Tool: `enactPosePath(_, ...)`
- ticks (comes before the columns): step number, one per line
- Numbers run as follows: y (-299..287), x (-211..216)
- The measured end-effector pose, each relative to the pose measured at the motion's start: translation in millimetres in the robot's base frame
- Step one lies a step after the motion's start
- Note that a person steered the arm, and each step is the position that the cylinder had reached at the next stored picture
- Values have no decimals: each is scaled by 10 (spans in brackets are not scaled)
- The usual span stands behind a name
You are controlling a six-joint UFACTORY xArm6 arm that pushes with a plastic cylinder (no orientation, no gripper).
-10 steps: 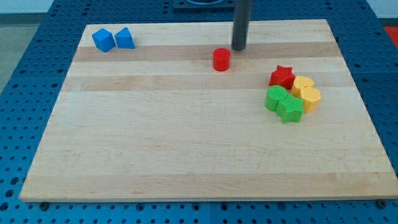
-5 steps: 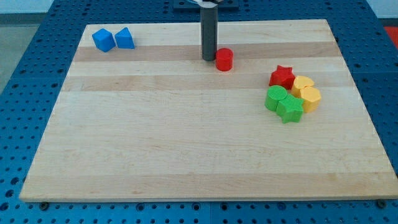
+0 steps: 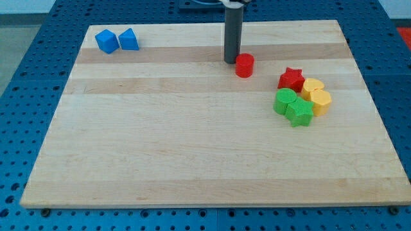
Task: Slide the red circle to the top left side of the green circle
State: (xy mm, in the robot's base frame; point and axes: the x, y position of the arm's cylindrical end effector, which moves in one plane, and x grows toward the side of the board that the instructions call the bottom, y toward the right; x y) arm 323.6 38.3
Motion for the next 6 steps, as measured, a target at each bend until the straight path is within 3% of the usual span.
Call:
enactPosePath(4, 123, 667)
enactPosePath(6, 28, 124)
